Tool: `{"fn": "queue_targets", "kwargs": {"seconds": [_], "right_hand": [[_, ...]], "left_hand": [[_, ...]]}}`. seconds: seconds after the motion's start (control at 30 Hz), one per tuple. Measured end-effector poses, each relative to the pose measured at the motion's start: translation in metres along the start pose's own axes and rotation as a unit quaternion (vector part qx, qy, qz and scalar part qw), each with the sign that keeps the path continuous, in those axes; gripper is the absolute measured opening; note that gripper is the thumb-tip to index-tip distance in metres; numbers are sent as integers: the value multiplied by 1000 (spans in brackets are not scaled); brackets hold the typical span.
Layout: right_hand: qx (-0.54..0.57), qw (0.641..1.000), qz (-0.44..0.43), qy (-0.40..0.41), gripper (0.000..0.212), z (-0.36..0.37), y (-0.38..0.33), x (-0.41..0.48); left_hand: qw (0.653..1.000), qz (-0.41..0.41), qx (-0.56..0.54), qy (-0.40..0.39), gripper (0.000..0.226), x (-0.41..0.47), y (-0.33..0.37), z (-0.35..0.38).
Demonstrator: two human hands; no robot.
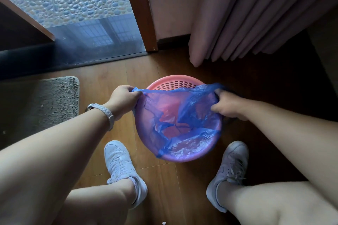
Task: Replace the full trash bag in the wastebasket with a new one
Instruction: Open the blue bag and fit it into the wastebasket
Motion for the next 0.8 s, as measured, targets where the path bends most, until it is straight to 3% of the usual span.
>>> {"fn": "queue_targets", "kwargs": {"seconds": [0.17,0.37,0.43,0.5,0.6,0.7,0.8], "right_hand": [[-44,998,-30,-18,39,-3,-4,5],[-96,994,-41,-44,42,9,-6,5],[-104,992,-51,-44,42,11,-10,6],[-104,992,-63,-31,39,10,-12,7],[-96,993,-70,1,34,5,-12,7],[-107,988,-97,51,38,-4,-15,5],[-108,978,-158,84,24,-9,-26,2]], "left_hand": [[997,-46,-18,-55,19,-2,-1,12],[996,-65,28,-46,21,1,-9,15],[989,1,147,13,19,2,-5,6],[961,118,243,56,27,-3,3,1],[889,311,328,72,40,-22,21,7],[812,437,385,44,33,-40,42,25],[760,495,420,-38,21,-52,47,52]]}}
Point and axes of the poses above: each hand's wrist, its own x-axis towards the middle knuckle, its own z-axis out of the palm, y = z × x, the point moved 4 cm from there along x, towards the middle knuckle, and after that the axes turned 5 degrees about -y, right-handed, at the moved point
